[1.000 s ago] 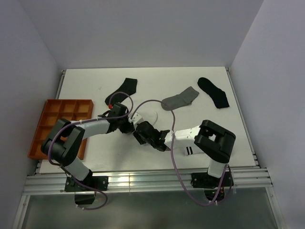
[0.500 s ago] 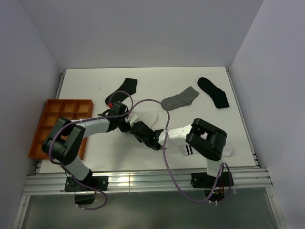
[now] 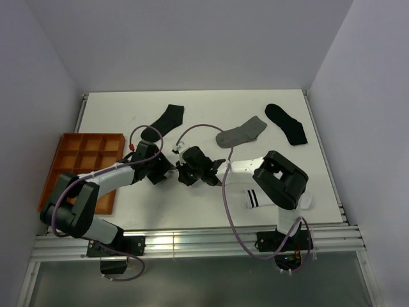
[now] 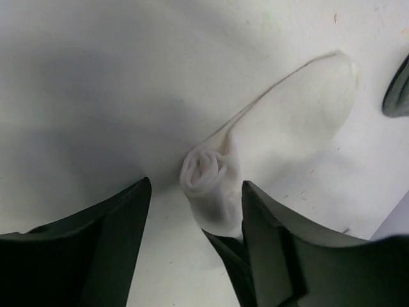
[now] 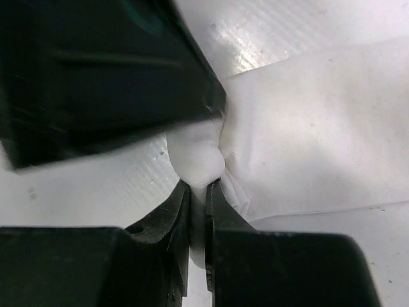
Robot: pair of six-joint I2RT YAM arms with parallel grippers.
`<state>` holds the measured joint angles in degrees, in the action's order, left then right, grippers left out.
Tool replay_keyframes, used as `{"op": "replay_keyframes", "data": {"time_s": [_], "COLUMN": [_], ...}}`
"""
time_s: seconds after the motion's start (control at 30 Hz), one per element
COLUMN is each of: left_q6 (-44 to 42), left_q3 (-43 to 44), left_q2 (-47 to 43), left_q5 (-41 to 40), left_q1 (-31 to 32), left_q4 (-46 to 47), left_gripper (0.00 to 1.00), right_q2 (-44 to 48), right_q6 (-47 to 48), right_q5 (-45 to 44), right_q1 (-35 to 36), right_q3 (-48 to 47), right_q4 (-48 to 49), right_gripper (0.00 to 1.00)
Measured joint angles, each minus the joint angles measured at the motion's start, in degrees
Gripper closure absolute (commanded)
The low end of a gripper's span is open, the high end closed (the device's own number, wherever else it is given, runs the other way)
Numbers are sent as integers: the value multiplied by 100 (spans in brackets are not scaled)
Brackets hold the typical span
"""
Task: Roll the socks
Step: Roll the sock at the center of the board.
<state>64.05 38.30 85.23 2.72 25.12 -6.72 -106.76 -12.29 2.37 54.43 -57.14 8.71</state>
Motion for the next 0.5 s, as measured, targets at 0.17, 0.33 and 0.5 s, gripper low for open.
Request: {"op": "replay_keyframes", "data": {"time_s": [0.17,0.33,0.5], "left_q6": [205,334,468], "left_q3": [-400,-831,-1235], "left_q2": [-466,-903,-1266], "left_q5": [-111,-153,-125], "left_q1": [-203,-240,-236], "left_q4": [20,190,452], "left_gripper": [30,31,34], "right_q2": [-133,-481,-765], "right_q6": [-304,-702,-1224], "right_q5": [1176,2415,3298], "right_q1": [-393,-719,-1060], "right_q3": [-269,-584,-743], "right_q4": [-391,-533,-595], "right_gripper": [100,100,100]}}
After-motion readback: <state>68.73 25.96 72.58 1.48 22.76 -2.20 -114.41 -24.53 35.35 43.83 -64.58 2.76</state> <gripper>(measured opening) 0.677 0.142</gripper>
